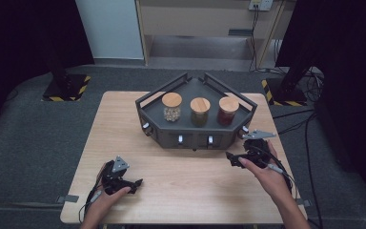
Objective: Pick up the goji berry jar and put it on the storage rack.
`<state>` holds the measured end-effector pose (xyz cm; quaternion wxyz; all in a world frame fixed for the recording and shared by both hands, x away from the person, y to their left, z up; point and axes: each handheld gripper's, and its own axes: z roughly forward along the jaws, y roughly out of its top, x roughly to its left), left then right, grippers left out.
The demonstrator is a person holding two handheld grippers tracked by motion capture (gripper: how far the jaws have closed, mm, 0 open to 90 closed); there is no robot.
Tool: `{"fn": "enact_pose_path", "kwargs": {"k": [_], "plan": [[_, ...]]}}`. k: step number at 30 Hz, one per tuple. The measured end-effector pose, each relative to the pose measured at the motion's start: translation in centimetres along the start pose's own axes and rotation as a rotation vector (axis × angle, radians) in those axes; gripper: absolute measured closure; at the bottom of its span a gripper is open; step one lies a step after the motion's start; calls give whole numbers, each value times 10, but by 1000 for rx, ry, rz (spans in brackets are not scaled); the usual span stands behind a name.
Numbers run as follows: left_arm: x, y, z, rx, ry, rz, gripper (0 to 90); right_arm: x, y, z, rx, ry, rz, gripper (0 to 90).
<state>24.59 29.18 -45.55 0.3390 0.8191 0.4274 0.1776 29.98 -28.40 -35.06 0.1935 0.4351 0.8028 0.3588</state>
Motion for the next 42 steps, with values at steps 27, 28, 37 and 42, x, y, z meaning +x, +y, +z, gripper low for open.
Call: {"fn": "enact_pose_path", "kwargs": {"k": [27, 28, 37, 42], "plan": [[0, 0, 0, 0, 0, -1, 0, 10, -32, 10, 13, -2, 7, 51], [0, 0, 0, 0, 0, -1, 0, 11, -33, 10, 12, -1, 8, 51], [0, 0, 0, 0, 0, -1, 0, 16, -42, 16, 21, 6, 2, 50], [0, 0, 0, 0, 0, 0, 0, 18, -47, 17, 26, 12, 8, 50]]}}
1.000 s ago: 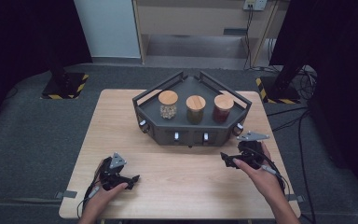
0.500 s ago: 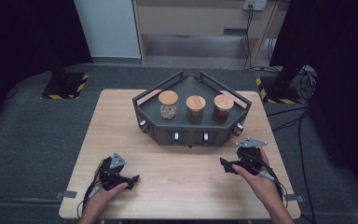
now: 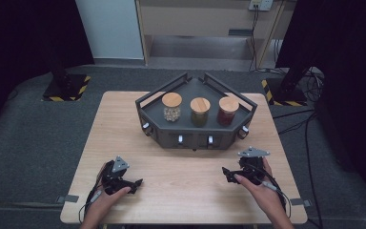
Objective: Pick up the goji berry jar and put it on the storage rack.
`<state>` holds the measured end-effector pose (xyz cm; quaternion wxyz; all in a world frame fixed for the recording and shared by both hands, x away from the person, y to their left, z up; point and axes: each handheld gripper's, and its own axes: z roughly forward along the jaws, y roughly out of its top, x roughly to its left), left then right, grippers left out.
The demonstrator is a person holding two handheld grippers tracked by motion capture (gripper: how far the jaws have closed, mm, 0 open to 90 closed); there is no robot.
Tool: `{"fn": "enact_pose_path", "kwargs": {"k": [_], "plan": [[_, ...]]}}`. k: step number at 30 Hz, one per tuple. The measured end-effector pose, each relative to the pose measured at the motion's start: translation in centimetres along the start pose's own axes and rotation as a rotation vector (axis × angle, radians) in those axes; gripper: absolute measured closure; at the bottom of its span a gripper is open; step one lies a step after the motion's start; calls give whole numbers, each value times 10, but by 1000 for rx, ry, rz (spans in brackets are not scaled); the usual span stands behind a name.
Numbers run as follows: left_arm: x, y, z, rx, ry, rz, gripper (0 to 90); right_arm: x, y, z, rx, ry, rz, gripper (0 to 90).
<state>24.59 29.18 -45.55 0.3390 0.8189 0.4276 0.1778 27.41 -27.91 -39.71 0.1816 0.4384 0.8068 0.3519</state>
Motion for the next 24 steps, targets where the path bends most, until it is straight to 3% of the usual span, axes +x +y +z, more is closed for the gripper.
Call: {"fn": "enact_pose_path", "kwargs": {"k": [24], "plan": [[0, 0, 0, 0, 0, 0, 0, 17, -28, 23, 50, 26, -6, 49]]}}
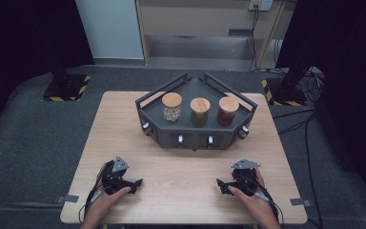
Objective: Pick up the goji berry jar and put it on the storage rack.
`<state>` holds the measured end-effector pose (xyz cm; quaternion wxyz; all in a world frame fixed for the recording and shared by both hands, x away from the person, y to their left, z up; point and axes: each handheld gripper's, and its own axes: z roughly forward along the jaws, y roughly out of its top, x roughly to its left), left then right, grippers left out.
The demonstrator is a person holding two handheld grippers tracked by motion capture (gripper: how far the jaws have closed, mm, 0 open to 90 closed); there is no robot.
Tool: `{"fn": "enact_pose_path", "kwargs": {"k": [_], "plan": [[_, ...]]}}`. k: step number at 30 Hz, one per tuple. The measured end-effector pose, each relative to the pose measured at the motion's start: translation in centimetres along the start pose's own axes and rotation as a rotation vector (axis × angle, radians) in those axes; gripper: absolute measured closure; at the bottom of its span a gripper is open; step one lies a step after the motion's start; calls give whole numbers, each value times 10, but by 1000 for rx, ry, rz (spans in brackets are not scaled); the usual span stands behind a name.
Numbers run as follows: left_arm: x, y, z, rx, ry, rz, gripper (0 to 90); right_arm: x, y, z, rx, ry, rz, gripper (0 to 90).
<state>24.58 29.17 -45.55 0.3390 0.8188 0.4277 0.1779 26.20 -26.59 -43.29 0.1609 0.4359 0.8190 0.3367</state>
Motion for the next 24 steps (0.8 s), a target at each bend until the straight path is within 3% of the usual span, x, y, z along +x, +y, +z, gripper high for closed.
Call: {"fn": "enact_pose_path", "kwargs": {"k": [13, 18, 24], "plan": [[0, 0, 0, 0, 0, 0, 0, 10, -15, 10, 0, -7, -18, 29], [0, 0, 0, 0, 0, 0, 0, 14, -25, 11, -40, -23, -17, 14], [0, 0, 0, 0, 0, 0, 0, 14, -25, 12, -40, -23, -15, 10]]}}
